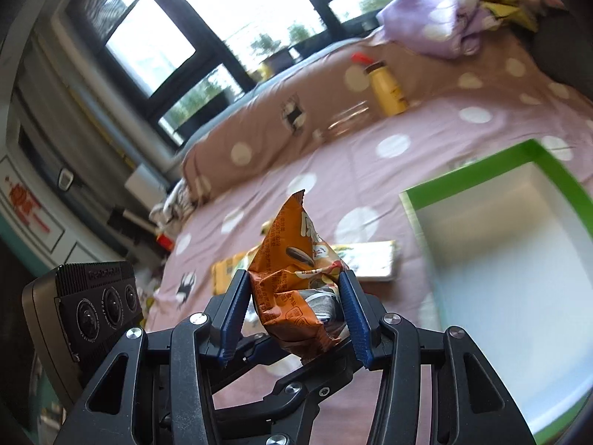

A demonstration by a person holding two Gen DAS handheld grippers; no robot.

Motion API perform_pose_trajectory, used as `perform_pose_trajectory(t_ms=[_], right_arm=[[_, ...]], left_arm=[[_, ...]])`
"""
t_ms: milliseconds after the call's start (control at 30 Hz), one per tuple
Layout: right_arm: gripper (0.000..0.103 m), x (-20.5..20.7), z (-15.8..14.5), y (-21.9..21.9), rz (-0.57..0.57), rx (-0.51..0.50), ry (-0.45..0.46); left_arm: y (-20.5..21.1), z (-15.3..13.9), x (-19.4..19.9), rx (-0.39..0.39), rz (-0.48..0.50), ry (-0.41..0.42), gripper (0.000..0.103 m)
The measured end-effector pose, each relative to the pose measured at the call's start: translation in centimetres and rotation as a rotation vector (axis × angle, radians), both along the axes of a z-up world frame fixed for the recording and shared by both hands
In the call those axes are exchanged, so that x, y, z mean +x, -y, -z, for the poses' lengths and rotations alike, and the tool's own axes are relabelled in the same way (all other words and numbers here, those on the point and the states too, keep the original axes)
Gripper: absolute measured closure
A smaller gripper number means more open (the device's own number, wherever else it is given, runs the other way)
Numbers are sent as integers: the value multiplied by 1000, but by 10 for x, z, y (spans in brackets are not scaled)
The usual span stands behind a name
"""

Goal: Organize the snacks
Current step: 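Carry the orange chip bag into the green box and open the right gripper, then move the right gripper back to the snack pile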

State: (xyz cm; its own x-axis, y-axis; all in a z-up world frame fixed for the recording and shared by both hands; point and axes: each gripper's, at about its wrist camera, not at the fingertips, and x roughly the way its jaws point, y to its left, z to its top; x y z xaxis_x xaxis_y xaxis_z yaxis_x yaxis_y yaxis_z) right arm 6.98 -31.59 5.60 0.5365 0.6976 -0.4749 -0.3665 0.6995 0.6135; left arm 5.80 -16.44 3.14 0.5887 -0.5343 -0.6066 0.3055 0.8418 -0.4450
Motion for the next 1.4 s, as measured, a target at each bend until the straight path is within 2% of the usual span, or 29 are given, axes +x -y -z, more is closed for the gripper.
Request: perform_pose_trajectory(t_ms=[200, 433, 633, 767, 900, 967, 1100, 1167, 1267, 1300, 1400], right_arm=[[52, 11, 13, 42, 118, 55, -59], [52, 27, 34, 69, 188, 103, -144], [52, 36, 52, 79, 221, 116, -215], [51, 36, 57, 83, 231, 124, -231], [51, 36, 59, 86, 255, 126, -252], [51, 37, 61, 87, 267, 113, -265], [34, 36, 59, 84, 258, 109, -255], [33, 33, 53, 80, 257, 94, -233], [30, 30, 45, 72, 245, 68, -199], [26, 29, 42, 69, 242, 59, -187], [23, 26, 33, 57, 225, 26, -157]], left_arm=[[48, 4, 26, 46, 113, -13, 63], [73, 18, 49, 55, 177, -75, 63], [83, 32, 56, 77, 196, -118, 63], [86, 33, 56, 95, 191, -117, 63], [80, 33, 53, 72, 179, -116, 60], [73, 29, 50, 50, 172, -110, 53], [57, 18, 42, 34, 134, -78, 40], [48, 14, 36, 47, 103, -66, 28], [32, 8, 24, 93, 46, -40, 26], [26, 7, 21, 102, 25, -35, 26], [-3, 2, 9, 107, -48, -18, 21]])
